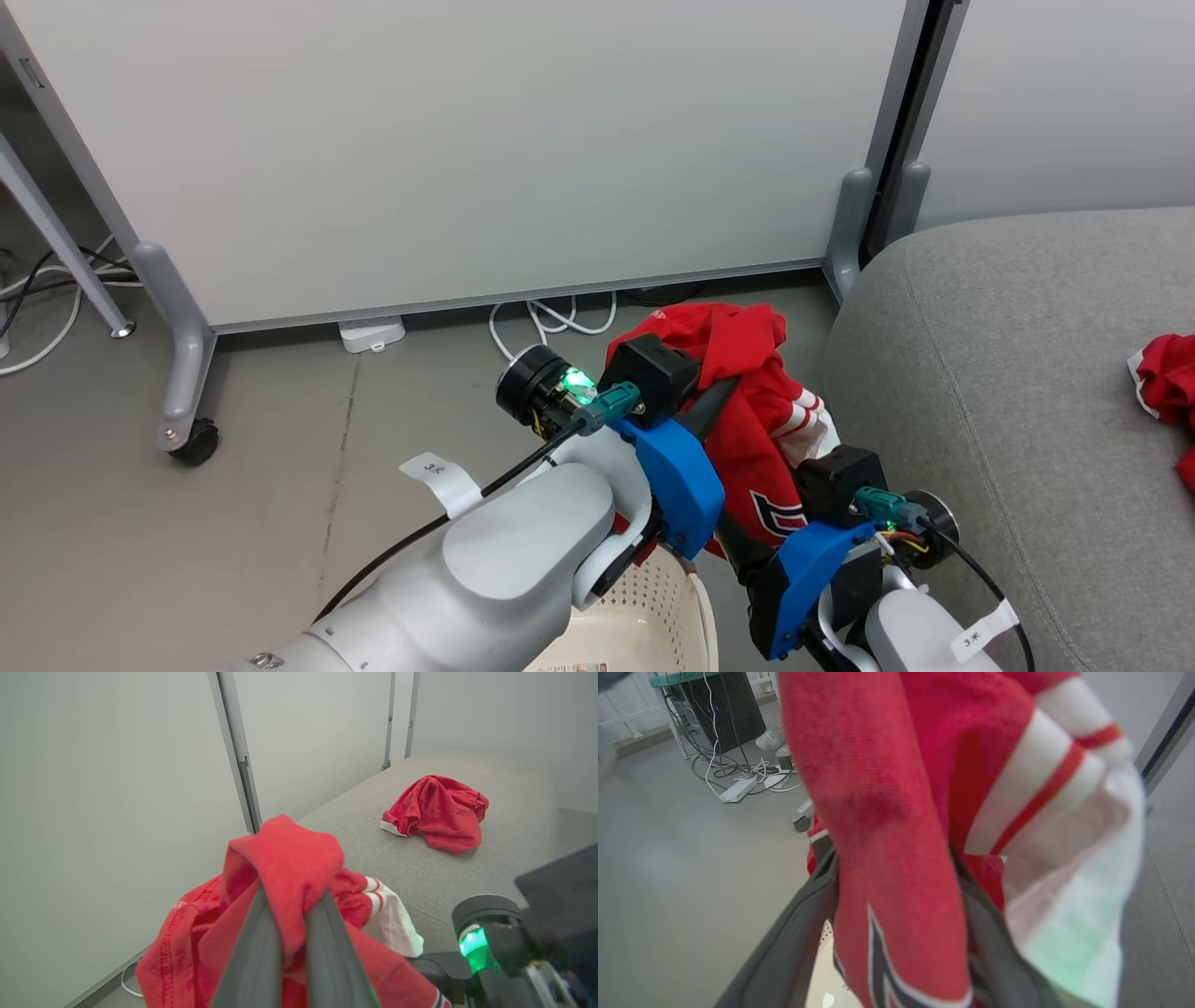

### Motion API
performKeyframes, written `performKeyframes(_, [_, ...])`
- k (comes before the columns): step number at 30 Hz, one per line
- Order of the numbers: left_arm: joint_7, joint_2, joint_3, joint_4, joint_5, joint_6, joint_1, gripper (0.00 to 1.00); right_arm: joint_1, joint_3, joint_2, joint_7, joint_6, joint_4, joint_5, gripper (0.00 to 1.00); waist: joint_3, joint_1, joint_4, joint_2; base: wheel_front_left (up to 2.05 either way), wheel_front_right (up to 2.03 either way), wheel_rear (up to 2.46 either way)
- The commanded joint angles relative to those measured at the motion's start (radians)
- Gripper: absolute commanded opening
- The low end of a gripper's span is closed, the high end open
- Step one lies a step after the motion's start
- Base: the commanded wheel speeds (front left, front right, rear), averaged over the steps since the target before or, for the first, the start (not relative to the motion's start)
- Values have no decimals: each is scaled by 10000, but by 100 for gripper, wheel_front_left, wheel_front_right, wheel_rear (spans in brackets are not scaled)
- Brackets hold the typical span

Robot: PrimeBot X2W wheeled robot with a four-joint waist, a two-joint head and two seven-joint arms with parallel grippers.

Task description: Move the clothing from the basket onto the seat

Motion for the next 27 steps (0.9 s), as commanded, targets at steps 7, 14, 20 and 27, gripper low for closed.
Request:
performKeyframes(7, [-98, -5, -124, 155, -215, 50, -230, 0, -463, 206, -5, -313, 5, 712, 383, 0, -61, 0, 34, 0, 0, 0, 0])
performKeyframes(14, [-78, -5, -201, 256, -355, -23, -263, 0, -639, 279, -5, -594, 5, 988, 495, 0, -77, 0, 23, 0, 0, 0, 0])
performKeyframes(20, [-32, -5, -255, 363, -411, -77, -298, 0, -720, 339, -5, -685, 5, 1102, 552, 0, -118, 0, -2, 0, 0, 0, 0])
performKeyframes(27, [-34, -3, -291, 437, -472, -58, -303, 0, -767, 392, -5, -874, 5, 1169, 586, 0, -122, 0, -39, 0, 0, 0, 0])
